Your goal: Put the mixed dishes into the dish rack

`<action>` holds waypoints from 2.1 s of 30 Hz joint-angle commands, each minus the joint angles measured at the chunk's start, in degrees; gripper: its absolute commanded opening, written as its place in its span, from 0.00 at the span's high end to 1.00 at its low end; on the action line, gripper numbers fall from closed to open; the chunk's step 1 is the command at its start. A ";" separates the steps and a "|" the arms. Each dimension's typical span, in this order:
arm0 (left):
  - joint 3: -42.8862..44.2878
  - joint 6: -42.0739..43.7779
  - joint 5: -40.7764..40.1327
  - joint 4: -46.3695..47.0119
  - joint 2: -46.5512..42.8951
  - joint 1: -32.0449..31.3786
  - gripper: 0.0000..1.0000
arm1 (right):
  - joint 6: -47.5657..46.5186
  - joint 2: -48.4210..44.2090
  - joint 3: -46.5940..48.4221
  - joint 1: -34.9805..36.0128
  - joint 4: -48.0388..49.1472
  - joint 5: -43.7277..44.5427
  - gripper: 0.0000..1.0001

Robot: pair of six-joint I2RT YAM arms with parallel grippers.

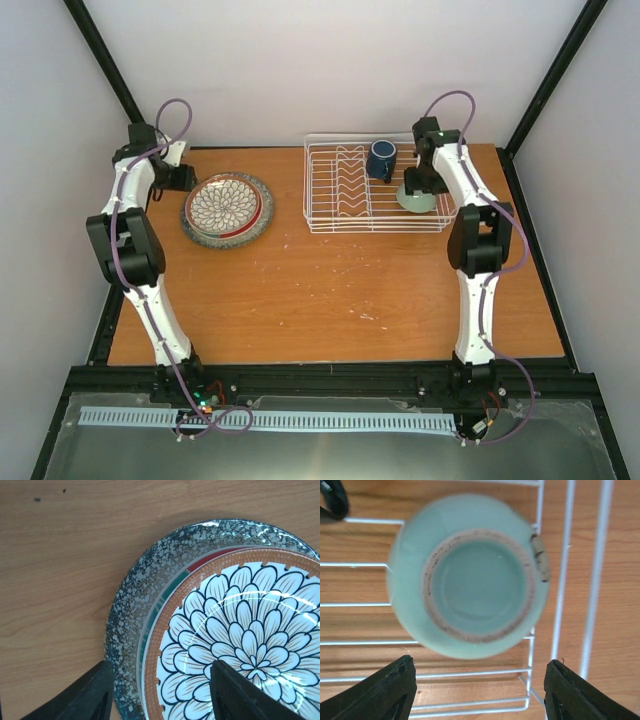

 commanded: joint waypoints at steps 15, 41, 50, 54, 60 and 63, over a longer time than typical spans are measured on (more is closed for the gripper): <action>1.01 -2.49 -7.36 -7.75 1.54 0.28 0.55 | -1.51 -16.05 -4.69 3.94 13.05 -5.48 0.30; 2.86 -2.47 -2.29 -9.62 8.37 0.28 0.73 | -1.96 -15.58 -3.85 4.90 11.73 -5.47 0.31; 3.21 -1.84 0.11 -10.34 8.45 0.28 0.96 | -2.04 -14.50 -2.95 5.17 10.94 -5.53 0.31; 3.68 -1.58 1.22 -10.67 8.10 0.28 0.99 | -2.05 -14.19 -2.93 5.24 10.85 -5.62 0.31; 2.91 -0.38 5.01 -7.87 4.94 0.28 0.99 | -2.10 -13.67 -2.93 5.34 10.98 -5.97 0.31; 2.72 0.96 9.20 -6.46 3.67 0.31 0.99 | -2.13 -13.21 -2.76 5.35 11.04 -6.49 0.31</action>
